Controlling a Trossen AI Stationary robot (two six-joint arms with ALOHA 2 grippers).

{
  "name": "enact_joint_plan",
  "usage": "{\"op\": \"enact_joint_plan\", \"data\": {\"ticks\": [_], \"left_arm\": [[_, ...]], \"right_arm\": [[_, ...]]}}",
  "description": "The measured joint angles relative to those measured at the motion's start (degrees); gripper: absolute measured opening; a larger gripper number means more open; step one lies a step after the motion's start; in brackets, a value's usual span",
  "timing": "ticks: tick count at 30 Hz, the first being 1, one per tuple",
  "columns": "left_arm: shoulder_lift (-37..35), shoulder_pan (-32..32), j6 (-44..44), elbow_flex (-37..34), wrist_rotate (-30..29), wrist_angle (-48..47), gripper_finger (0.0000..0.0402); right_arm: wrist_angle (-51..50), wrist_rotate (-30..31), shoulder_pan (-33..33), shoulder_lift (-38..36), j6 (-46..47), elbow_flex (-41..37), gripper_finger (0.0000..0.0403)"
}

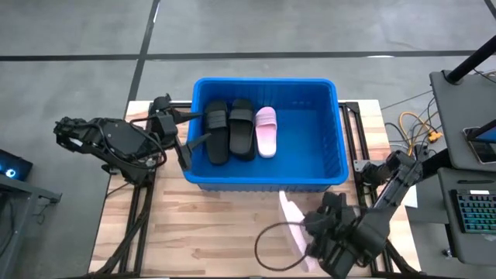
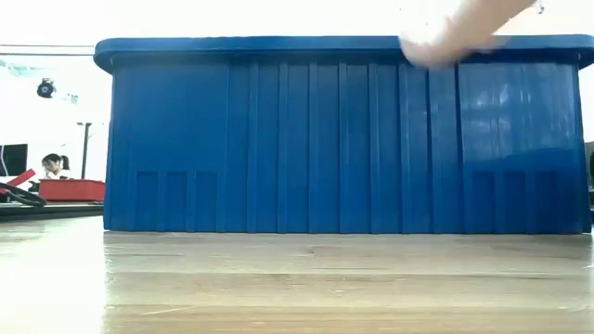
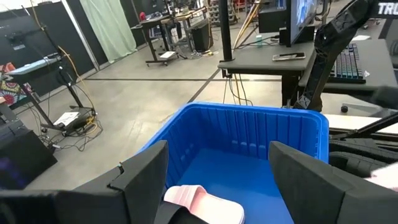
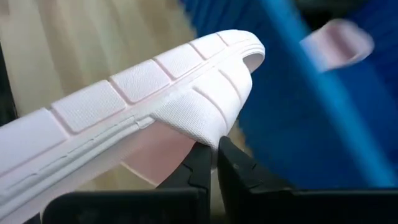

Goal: Pick and place slides into bin
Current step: Put the pink slide into the blue bin

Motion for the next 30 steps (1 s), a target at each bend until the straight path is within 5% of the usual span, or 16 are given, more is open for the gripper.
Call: {"op": "enact_joint_plan", "data": {"ticks": [7, 15, 23, 30], "left_arm": [[-3.03, -0.07, -0.04, 0.02, 0.02, -1.24, 0.0262], [-8.08, -0.44, -0.57, 0.02, 0.35, -2.46, 0.0262], [-9.53, -0.42, 0.01, 0.00, 0.65, -2.48, 0.0262], [-9.55, -0.37, 5.56, 0.00, -0.34, -2.47, 0.0262]], "right_arm": [[-3.69, 6.76, -6.35, -0.58, -10.06, 13.87, 0.0009], [-3.84, 7.21, -19.96, -0.79, -26.74, 24.85, 0.0009], [-3.86, -2.89, -36.78, -0.73, -44.73, 28.03, 0.0009], [-3.82, -3.42, -48.97, 0.54, -55.09, 27.79, 0.0009]]}}
